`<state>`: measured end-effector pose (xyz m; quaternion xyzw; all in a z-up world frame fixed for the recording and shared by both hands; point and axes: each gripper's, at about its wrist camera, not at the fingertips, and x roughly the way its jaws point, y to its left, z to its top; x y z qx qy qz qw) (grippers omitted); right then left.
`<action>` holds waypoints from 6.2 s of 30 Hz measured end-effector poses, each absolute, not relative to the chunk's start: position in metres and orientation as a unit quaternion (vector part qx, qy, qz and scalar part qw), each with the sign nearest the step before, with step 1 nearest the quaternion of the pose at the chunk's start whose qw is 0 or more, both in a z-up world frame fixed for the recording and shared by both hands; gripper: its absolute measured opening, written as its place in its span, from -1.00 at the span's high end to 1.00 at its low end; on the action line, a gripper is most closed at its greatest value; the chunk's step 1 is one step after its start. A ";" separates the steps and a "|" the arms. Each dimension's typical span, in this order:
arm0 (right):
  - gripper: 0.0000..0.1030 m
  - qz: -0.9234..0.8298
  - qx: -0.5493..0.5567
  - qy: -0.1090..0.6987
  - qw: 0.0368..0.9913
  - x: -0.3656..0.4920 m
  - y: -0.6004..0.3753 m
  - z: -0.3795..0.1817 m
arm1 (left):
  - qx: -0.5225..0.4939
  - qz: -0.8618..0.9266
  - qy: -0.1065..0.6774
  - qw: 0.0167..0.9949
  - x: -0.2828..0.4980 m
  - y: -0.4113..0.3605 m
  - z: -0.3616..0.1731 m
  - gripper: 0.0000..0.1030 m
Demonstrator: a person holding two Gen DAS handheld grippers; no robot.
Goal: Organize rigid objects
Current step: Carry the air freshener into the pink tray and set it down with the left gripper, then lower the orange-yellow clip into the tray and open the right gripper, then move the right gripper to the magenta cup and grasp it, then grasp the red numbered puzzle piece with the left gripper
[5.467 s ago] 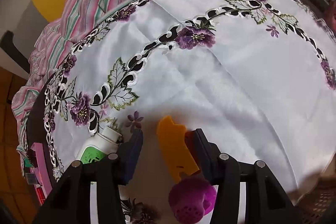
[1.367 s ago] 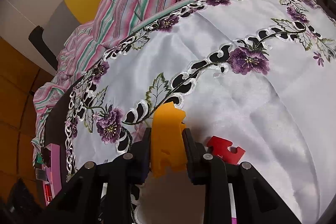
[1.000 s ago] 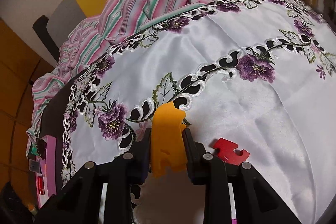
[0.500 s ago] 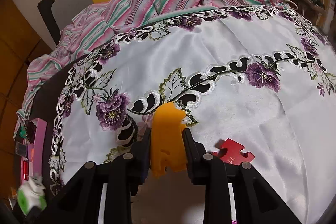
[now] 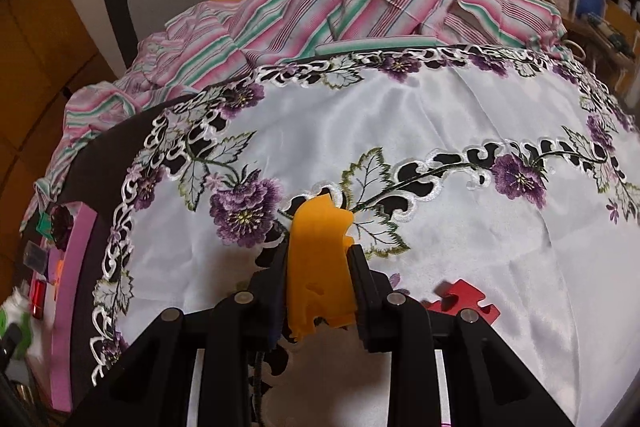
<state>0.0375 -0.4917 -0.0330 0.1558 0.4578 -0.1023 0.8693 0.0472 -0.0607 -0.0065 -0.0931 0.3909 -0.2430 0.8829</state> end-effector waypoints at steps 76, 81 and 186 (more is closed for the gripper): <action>0.45 0.152 0.072 0.469 0.867 0.086 -0.107 -0.031 | -0.158 -0.130 0.374 0.905 0.018 0.078 -0.024 -0.06; 0.45 0.138 0.058 0.478 0.866 0.095 -0.100 -0.038 | -0.164 -0.124 0.376 0.904 0.017 0.085 -0.025 -0.06; 0.19 -0.265 0.324 0.524 0.742 -0.078 -0.594 -0.028 | 0.087 -0.457 0.446 0.765 -0.007 -0.302 0.000 -0.11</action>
